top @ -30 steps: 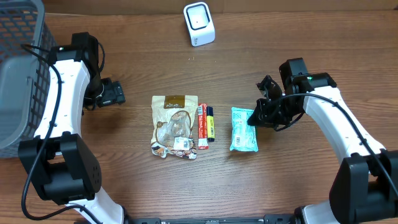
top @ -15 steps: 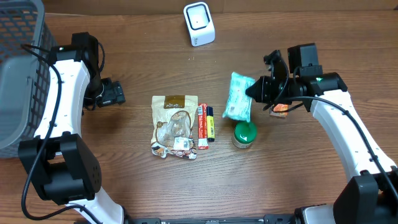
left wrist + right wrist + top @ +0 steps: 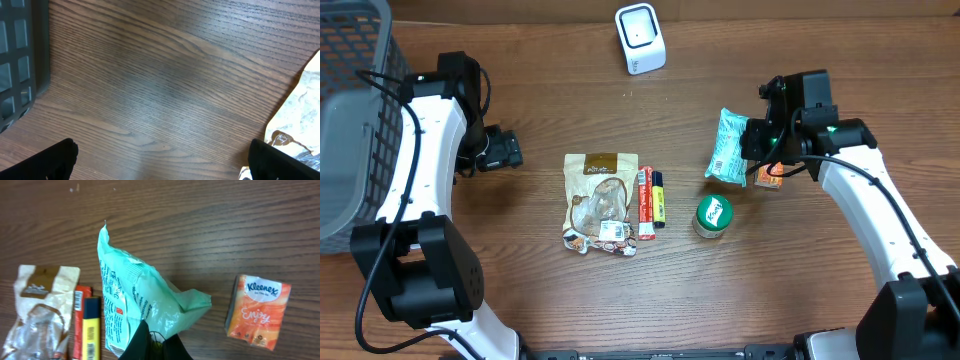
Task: Scan the item barcode
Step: 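Lift the teal packet and set it down behind the green jar, then move the right gripper over the green-lidded jar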
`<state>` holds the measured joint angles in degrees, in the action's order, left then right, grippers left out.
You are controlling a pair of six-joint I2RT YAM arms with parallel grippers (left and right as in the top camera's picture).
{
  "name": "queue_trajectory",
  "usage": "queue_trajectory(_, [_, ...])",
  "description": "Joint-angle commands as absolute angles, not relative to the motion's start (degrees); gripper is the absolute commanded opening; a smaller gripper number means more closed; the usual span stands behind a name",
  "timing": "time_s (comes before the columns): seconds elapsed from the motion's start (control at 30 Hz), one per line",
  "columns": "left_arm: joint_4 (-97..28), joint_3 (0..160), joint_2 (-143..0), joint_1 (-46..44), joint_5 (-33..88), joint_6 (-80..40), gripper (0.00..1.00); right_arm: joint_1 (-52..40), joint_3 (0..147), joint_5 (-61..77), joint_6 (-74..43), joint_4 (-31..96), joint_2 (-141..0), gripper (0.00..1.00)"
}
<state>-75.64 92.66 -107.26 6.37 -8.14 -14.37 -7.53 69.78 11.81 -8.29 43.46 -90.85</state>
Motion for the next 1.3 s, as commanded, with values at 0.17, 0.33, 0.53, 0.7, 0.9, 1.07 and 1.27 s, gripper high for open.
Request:
queue_trajectory(0.17, [-75.77, 93.38, -107.66, 5.93, -7.88, -13.28, 1.0, -7.29, 63.92, 10.96, -6.94, 38.24, -90.24, 0.04])
queue_trajectory(0.33, [-75.77, 93.38, -107.66, 5.93, -7.88, -13.28, 0.99, -7.29, 61.45, 10.92, -6.96, 34.63, -90.24, 0.29])
queue_trajectory(0.53, [-75.77, 93.38, -107.66, 5.93, -7.88, -13.28, 1.0, -7.27, 61.6, 10.94, -7.01, 31.42, -90.24, 0.42])
queue_trajectory(0.7, [-75.77, 93.38, -107.66, 5.93, -7.88, -13.28, 1.0, -7.4, 67.0, 13.1, -7.25, 38.02, -89.89, 0.42])
queue_trajectory(0.9, [-75.77, 93.38, -107.66, 5.93, -7.88, -13.28, 1.0, -8.14, 76.18, 14.22, -7.7, 54.33, -89.3, 0.47])
queue_trajectory(1.07, [-75.77, 93.38, -107.66, 5.93, -7.88, -13.28, 1.0, -9.39, 76.84, 13.28, -8.95, 60.53, -89.38, 0.47])
queue_trajectory(1.27, [-75.77, 93.38, -107.66, 5.93, -7.88, -13.28, 0.99, -10.7, 76.25, 11.51, -11.55, 63.07, -89.38, 0.5])
